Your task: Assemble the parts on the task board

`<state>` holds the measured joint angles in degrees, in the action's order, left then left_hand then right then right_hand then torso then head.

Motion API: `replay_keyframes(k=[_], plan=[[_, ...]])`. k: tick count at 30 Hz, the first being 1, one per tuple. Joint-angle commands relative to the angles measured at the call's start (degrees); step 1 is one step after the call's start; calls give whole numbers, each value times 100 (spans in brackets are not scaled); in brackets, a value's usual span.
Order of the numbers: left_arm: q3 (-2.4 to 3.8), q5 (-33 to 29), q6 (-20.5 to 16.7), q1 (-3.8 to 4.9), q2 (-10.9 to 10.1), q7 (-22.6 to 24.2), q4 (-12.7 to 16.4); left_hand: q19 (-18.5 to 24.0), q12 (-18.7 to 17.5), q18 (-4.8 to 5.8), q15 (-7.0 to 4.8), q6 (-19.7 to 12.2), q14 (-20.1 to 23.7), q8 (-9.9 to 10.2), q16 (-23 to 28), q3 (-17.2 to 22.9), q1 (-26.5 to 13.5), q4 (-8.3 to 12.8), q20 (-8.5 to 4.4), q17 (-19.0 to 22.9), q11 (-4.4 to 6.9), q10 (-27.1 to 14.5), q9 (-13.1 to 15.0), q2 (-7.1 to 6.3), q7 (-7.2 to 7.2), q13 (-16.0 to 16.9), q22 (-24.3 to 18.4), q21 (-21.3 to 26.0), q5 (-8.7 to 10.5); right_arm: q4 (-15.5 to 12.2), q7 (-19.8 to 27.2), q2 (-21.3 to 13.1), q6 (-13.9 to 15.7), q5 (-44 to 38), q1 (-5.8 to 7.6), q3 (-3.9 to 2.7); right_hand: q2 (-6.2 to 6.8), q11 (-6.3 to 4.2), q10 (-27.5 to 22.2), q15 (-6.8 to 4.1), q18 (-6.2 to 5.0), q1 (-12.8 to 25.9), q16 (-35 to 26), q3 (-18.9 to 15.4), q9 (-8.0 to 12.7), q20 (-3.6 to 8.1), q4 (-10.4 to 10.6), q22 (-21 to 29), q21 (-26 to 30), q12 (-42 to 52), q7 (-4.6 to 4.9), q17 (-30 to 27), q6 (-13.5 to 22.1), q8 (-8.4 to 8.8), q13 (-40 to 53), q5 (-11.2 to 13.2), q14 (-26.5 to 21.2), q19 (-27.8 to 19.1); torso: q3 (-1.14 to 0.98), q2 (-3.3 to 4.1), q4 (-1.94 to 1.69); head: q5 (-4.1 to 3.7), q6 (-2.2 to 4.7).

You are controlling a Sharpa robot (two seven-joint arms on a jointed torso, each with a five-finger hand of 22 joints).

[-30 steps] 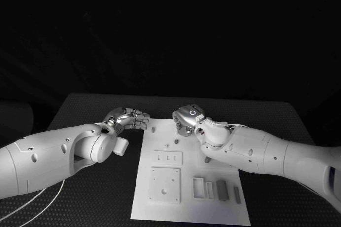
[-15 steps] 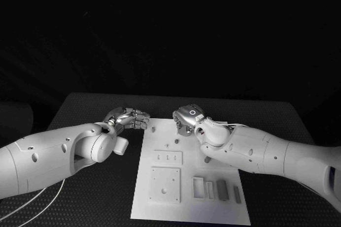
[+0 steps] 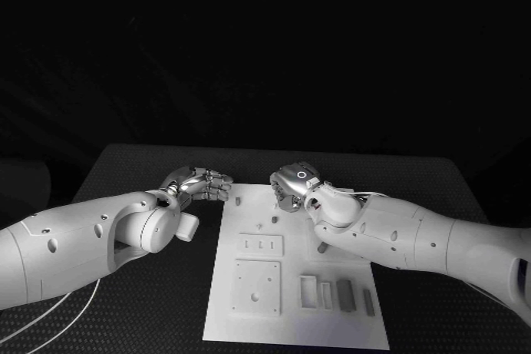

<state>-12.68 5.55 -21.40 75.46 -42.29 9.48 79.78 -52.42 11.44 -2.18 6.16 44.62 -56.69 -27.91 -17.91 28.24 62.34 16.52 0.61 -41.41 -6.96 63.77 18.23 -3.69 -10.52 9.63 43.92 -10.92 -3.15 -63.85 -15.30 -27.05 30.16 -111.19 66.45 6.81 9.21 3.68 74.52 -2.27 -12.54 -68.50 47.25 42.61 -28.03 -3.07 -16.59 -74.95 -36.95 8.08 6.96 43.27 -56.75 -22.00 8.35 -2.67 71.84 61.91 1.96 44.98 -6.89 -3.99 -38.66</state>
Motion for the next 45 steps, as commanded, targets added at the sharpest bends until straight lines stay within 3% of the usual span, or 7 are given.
replay_keyframes(k=[1,10,21,39,41,42,45], plan=[[4,-10,-3,8,3,38,16,19,-28,-7,9,24,27,29,22,-33,9,0,-7,-7,-35,7,9,-44,-22,9,-8,37,-2,-29,48,-16,-121,36,-9,6,85,25,-21,-1,-246,42,-2,-23,-10,-10,17,-112,-13,-11,1,-9,40,30,75,-20,-51,-30,-4,1,1,0,-10],[4,-17,3,8,8,35,9,16,-31,-6,9,25,25,31,24,-35,7,-3,-7,-9,-35,10,10,-41,-22,11,-9,39,-2,-18,39,5,-102,72,-9,5,110,38,-49,11,-246,69,-12,-15,-11,-20,25,-107,-1,-35,11,-21,62,56,75,-21,-73,-49,-1,3,-4,1,-11],[3,-26,8,8,31,30,-14,17,-39,-6,10,17,26,41,30,-40,5,-2,-6,-13,-38,6,11,-45,-25,11,-10,43,-1,26,57,21,11,199,-8,5,274,230,-538,188,-246,129,-41,40,89,-87,81,-105,72,-336,207,-74,478,355,-32,-20,-199,-164,9,3,0,-13,-18],[2,-39,10,8,14,30,-26,16,-49,-5,11,10,27,52,37,-43,2,-4,-6,-17,-41,2,12,-40,-30,12,-12,47,-2,-68,102,-99,135,281,-7,1,291,260,-618,216,-246,114,-27,52,93,-93,95,-109,74,-380,213,-79,480,364,-60,-19,-211,-172,3,-3,-2,-22,-19],[2,-42,9,8,12,38,-42,16,-50,-5,11,10,27,52,38,-44,1,-4,-5,-17,-41,2,12,-40,-30,12,-12,47,-2,-201,132,-210,203,345,-4,-26,314,263,-623,219,-246,133,-22,42,94,-97,111,-110,71,-381,215,-80,481,367,-63,-19,-211,-170,1,-6,1,-24,-3],[2,-43,20,8,2,48,-59,16,-50,-5,11,10,27,53,38,-44,1,-4,-5,-18,-41,3,13,-40,-30,12,-12,48,-1,-322,172,-308,240,438,-1,-104,352,266,-623,222,-246,171,-14,28,96,-101,148,-111,67,-379,218,-81,484,371,-66,-20,-208,-164,2,-8,3,-30,16],[2,-86,98,8,-19,114,-92,16,-51,-5,11,11,27,53,39,-44,1,-4,-5,-18,-41,3,13,-40,-30,12,-13,48,-2,-587,445,-553,257,787,49,-213,436,264,-614,220,-246,246,6,7,101,-102,250,-112,58,-371,226,-83,498,384,-68,-20,-191,-147,-1,-11,21,-31,88]])
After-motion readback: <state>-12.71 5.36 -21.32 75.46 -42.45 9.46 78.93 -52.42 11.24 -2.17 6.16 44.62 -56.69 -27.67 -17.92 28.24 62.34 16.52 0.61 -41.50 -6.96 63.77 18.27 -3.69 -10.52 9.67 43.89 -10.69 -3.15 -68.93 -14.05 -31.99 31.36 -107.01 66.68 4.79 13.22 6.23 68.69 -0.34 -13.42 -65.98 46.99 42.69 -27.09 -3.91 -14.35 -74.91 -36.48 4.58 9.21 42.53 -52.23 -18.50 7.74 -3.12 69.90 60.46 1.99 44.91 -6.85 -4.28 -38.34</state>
